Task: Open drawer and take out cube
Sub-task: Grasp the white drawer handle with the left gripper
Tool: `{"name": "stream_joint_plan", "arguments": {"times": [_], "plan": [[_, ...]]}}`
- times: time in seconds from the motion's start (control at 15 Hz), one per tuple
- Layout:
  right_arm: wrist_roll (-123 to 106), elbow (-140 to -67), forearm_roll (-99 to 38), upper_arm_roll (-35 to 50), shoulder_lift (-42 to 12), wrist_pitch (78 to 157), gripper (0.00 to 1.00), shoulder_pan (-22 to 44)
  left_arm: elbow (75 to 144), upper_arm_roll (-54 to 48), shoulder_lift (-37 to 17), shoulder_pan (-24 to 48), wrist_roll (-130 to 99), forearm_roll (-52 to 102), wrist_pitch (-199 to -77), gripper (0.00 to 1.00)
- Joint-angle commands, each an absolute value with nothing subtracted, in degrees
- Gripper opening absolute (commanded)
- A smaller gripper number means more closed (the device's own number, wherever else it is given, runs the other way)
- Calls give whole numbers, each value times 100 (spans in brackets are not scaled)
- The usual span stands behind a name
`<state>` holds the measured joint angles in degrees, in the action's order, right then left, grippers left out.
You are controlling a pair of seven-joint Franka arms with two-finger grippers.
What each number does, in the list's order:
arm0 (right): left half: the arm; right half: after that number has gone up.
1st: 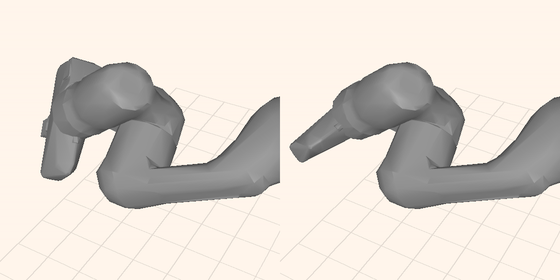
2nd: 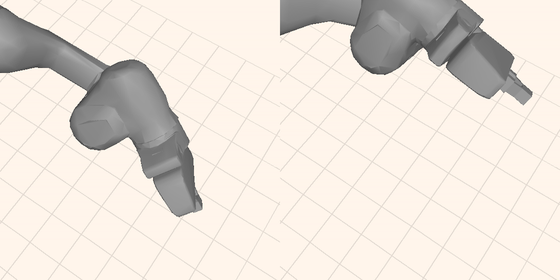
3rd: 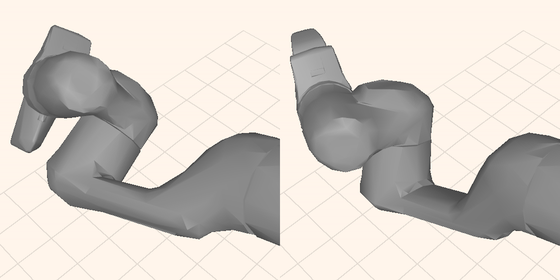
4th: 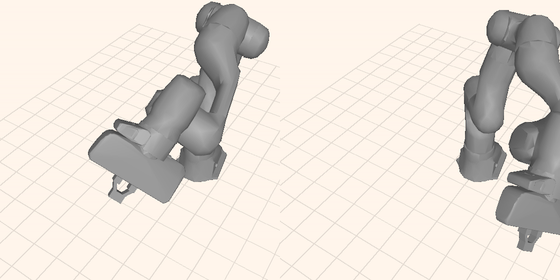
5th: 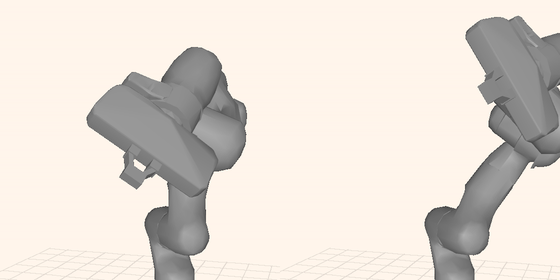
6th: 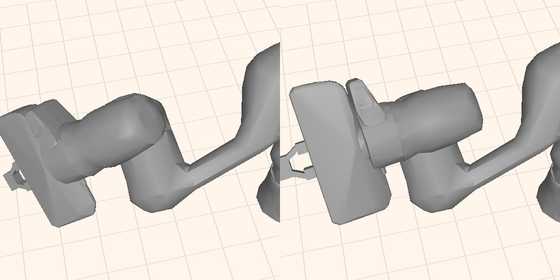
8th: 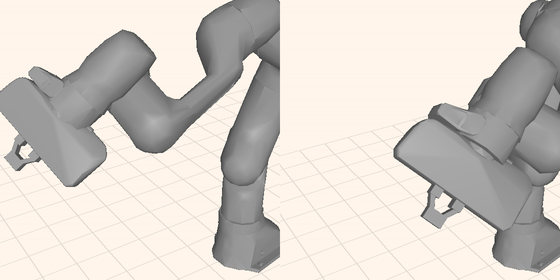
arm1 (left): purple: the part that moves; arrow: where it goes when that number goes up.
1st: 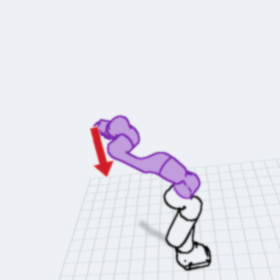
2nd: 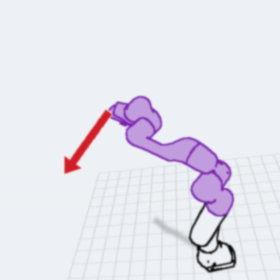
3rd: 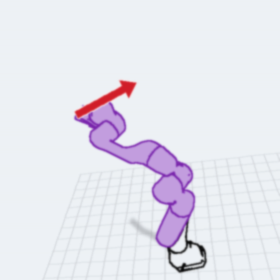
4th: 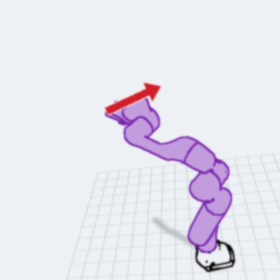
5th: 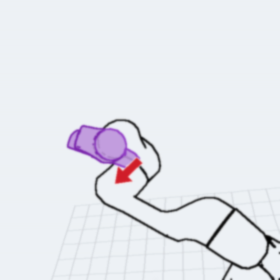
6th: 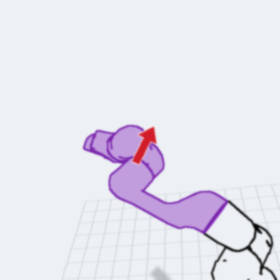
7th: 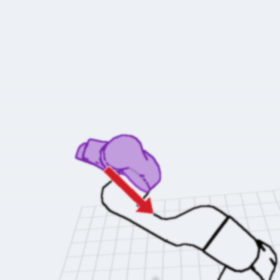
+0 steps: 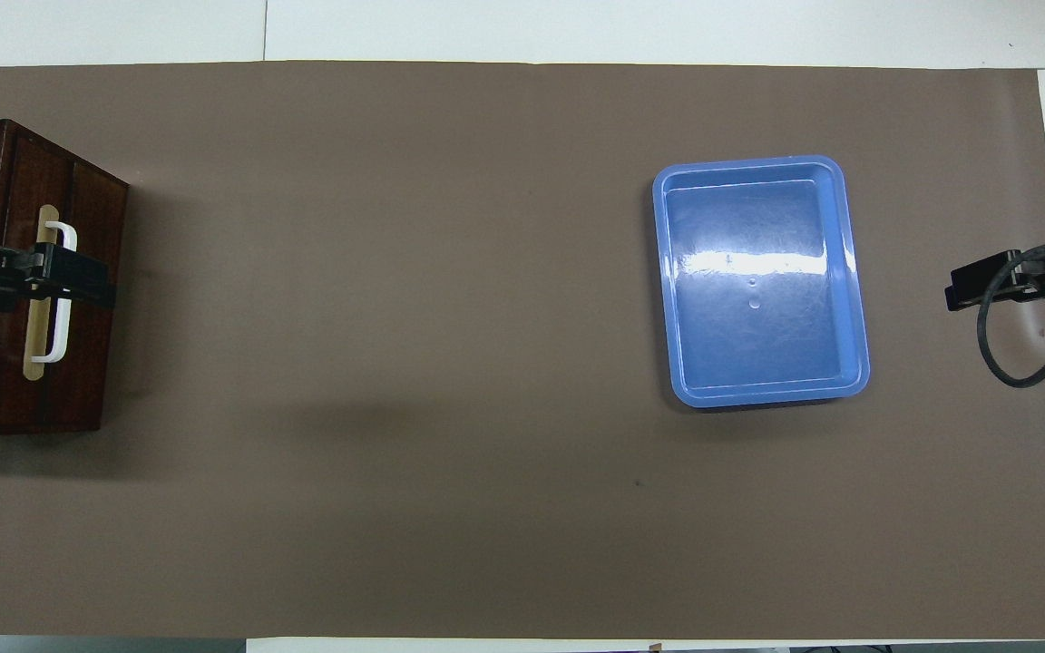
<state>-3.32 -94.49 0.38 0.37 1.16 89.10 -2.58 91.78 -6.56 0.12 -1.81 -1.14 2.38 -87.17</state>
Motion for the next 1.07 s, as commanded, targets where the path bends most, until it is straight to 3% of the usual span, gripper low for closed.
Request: {"name": "stream_joint_plan", "arguments": {"times": [0.0,0.27,0.47,1.0], "plan": [[-237,-9483,141,105,185,8868,100,-325,9167,-624,62,-167,-35,308,-8701,100],[-237,-9483,141,105,185,8868,100,-352,9307,-615,88,-193,-114,308,-8946,100],[-255,-9483,141,105,185,8868,100,-351,9798,-633,132,-158,-141,-392,-10140,100],[-246,-9483,141,97,202,8868,100,-360,10747,-624,-545,-220,-132,-1713,-11705,100]]}}
